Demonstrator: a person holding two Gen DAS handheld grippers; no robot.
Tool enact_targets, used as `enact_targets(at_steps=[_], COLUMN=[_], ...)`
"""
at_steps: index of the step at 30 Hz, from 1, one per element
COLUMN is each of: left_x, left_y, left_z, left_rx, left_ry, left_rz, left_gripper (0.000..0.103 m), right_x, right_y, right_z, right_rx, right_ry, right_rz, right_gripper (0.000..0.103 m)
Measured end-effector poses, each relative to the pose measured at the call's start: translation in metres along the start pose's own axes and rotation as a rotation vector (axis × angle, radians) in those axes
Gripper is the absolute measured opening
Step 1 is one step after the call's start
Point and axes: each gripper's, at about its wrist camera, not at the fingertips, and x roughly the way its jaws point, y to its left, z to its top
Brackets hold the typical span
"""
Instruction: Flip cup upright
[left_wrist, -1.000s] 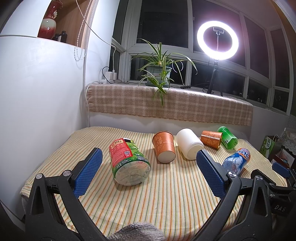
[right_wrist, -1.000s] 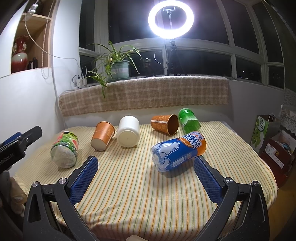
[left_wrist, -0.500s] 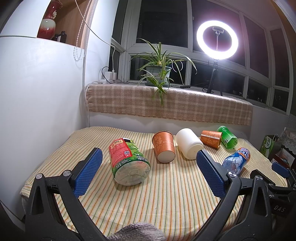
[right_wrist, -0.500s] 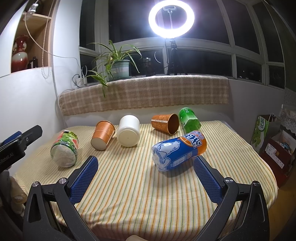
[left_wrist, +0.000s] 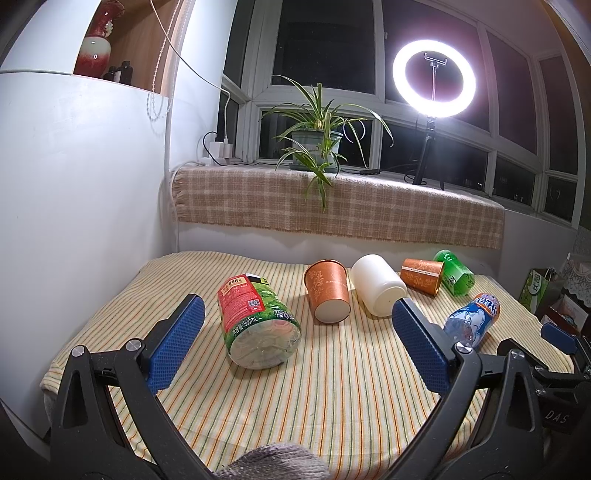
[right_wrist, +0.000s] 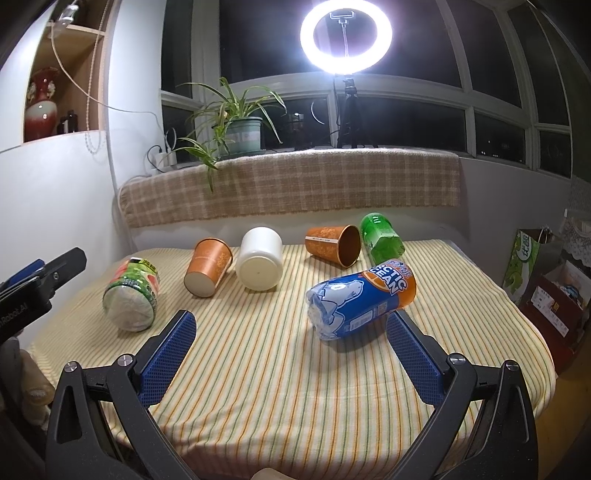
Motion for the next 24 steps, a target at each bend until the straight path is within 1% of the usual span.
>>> enact_targets(at_steps=[7,13,16,21,24], left_x=[0.0,-0.003,0.002,0.004,0.003], left_y=[0.0,-0.005,0.001,0.009,0.015], left_z=[0.0,-0.014,-0.015,-0.014,-0.017], left_rx=[0.0,0.001,0.0,-0.002,-0.006], left_ry=[0.002,0.009,0.01,0.018,0.025], left_rz=[0.002,0.005,0.009,0.022,0.037], left_gripper=[0.103,0.103,0.103,0.103,0.103], right_x=[0.001,0.007,0.011,0.025,0.039], right_y=[0.002,0.003,0.005,0.012,0.019], right_z=[0.0,0.0,0.0,0.009,0.016], right_rx=[-0.001,0.001,-0.003,-0.008,0.003], right_ry=[0.008,0.019,0.025,0.038,0.067], right_rz=[0.005,0.021,0.033,0.082,0.128], right_gripper=[0.103,0.103,0.103,0.103,0.103])
